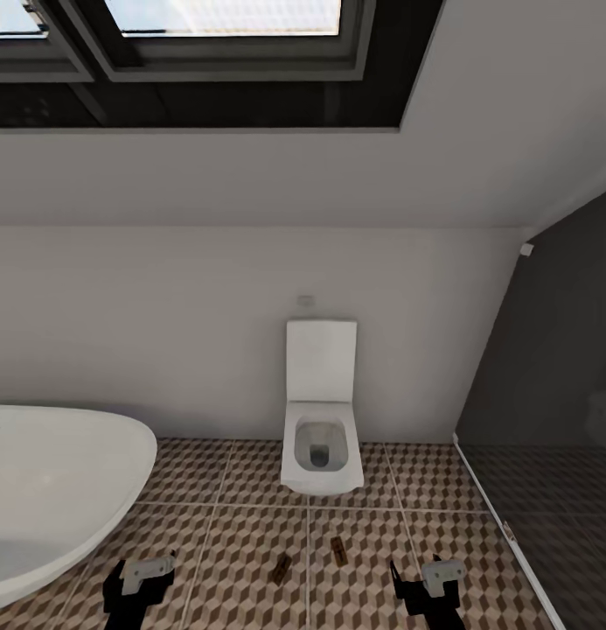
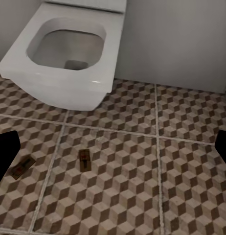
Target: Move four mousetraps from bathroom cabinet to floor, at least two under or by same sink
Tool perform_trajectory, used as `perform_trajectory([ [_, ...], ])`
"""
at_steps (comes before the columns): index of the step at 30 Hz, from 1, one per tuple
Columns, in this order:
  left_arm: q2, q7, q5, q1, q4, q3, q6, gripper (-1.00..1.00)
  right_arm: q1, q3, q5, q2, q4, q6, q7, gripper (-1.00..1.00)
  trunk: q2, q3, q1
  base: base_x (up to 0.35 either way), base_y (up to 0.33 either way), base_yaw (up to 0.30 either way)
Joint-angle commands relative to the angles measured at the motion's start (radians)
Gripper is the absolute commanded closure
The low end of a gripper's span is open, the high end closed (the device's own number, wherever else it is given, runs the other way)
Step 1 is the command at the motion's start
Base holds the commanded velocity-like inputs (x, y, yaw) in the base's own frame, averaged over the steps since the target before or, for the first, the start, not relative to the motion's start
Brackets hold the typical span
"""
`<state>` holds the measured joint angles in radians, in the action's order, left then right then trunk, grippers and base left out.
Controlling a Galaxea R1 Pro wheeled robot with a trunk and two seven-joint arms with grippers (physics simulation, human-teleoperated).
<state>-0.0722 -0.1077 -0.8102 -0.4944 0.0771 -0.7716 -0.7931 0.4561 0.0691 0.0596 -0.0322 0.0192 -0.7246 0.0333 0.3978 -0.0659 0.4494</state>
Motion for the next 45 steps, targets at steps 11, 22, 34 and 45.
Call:
perform_trajectory([
  [11,0.002,-0.007,0.006,0.004,0.003,-0.006,0.254,-1.0,-0.008,0.006,0.0,-0.026,-0.004,0.004,0.014,-1.0,0.002,-0.002,0.001,0.0,0.0,0.0],
  [22,0.0,-0.005,0.005,0.144,0.004,-0.006,0.296,-1.0,-0.056,0.007,0.0,-0.029,-0.004,0.05,0.024,-1.0,0.002,-0.002,0.001,0.0,0.0,0.0],
  [34,-0.025,-0.014,0.005,0.233,0.003,-0.006,0.368,-1.0,-0.141,0.008,0.0,-0.021,-0.005,0.279,0.022,-1.0,0.002,-0.002,0.001,0.0,0.0,0.0],
  [45,-0.004,-0.014,0.004,0.238,0.001,-0.006,0.554,-1.0,-0.149,0.006,0.0,-0.02,-0.003,0.399,0.021,-1.0,0.002,-0.011,0.001,0.0,0.0,0.0],
])
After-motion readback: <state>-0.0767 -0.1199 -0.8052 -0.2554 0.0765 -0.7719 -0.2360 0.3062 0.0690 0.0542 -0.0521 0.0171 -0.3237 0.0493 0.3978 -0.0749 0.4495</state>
